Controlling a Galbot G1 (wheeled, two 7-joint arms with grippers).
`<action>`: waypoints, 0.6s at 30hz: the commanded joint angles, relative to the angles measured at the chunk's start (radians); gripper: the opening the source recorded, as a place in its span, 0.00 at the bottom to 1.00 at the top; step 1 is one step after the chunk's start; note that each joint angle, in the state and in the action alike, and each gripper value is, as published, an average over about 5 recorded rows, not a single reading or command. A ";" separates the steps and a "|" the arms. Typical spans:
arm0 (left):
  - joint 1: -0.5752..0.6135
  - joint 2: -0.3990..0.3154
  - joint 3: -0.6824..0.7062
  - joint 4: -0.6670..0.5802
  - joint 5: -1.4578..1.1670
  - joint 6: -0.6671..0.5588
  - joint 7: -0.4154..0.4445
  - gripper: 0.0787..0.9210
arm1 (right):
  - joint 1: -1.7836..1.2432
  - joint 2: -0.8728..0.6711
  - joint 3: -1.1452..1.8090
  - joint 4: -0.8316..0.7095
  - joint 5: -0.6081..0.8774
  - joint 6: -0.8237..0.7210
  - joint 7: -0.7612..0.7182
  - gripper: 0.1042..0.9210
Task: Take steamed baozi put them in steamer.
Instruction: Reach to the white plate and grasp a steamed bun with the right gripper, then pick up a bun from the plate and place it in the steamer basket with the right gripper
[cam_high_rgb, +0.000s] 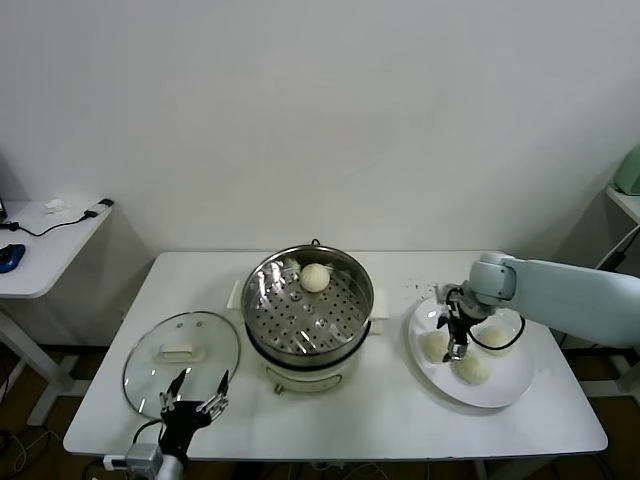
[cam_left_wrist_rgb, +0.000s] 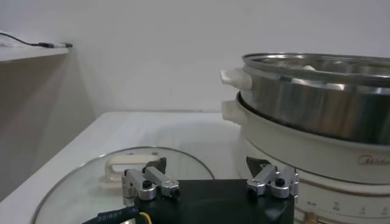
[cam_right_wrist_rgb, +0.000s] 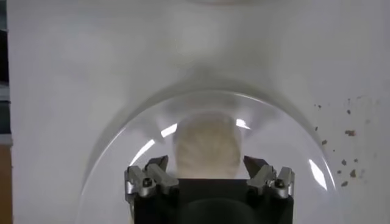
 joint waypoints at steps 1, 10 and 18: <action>0.001 -0.001 0.001 -0.003 -0.001 0.001 -0.001 0.88 | -0.052 0.002 0.050 -0.016 -0.023 -0.015 0.014 0.71; 0.009 -0.003 0.001 -0.025 0.000 0.007 -0.001 0.88 | 0.215 -0.052 -0.074 0.093 0.049 0.017 -0.066 0.65; 0.015 0.002 0.007 -0.048 0.002 0.014 0.000 0.88 | 0.739 0.067 -0.309 0.149 0.331 0.063 -0.187 0.65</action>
